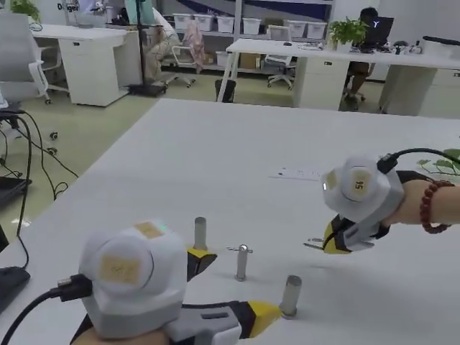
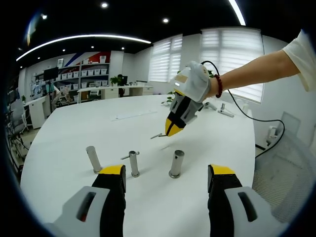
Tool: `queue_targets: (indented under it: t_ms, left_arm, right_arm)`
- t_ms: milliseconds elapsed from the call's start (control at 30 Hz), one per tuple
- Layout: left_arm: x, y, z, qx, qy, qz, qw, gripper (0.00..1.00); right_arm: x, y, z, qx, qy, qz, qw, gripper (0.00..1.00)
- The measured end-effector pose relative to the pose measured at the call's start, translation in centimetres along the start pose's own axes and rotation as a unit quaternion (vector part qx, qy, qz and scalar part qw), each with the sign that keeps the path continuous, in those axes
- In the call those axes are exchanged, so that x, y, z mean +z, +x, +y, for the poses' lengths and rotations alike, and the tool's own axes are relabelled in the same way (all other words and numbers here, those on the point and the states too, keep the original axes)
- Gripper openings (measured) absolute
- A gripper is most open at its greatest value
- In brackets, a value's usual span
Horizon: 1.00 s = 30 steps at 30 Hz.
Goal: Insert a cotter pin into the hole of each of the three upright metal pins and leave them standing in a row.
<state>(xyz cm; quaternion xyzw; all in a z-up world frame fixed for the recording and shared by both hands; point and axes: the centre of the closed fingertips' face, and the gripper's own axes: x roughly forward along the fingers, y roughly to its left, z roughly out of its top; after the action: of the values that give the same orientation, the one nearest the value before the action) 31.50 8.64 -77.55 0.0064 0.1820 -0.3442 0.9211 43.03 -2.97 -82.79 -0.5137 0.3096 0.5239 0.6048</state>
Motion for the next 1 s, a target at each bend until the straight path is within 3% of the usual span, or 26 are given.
queue_targets:
  t_ms: [200,467,867,1000]
  left_arm:
    - [0.4,0.7,0.0,-0.006,-0.016,-0.003,0.9999,0.58]
    - [1.4,1.6,0.1,-0.015,-0.051,-0.016,0.9985,0.47]
    - [2.2,2.2,-0.2,-0.024,-0.091,-0.02,0.9954,0.31]
    - [2.6,2.2,-0.4,-0.029,-0.115,-0.027,0.9926,0.27]
  right_arm:
    - [2.0,-2.2,0.3,-0.028,-0.018,-0.032,0.9989,0.02]
    - [4.8,-4.2,1.8,-0.059,-0.057,-0.067,0.9944,0.02]
    - [8.6,-5.5,4.5,-0.081,-0.103,-0.104,0.9859,0.02]
    - [9.5,-5.7,5.3,-0.085,-0.124,-0.11,0.9826,0.02]
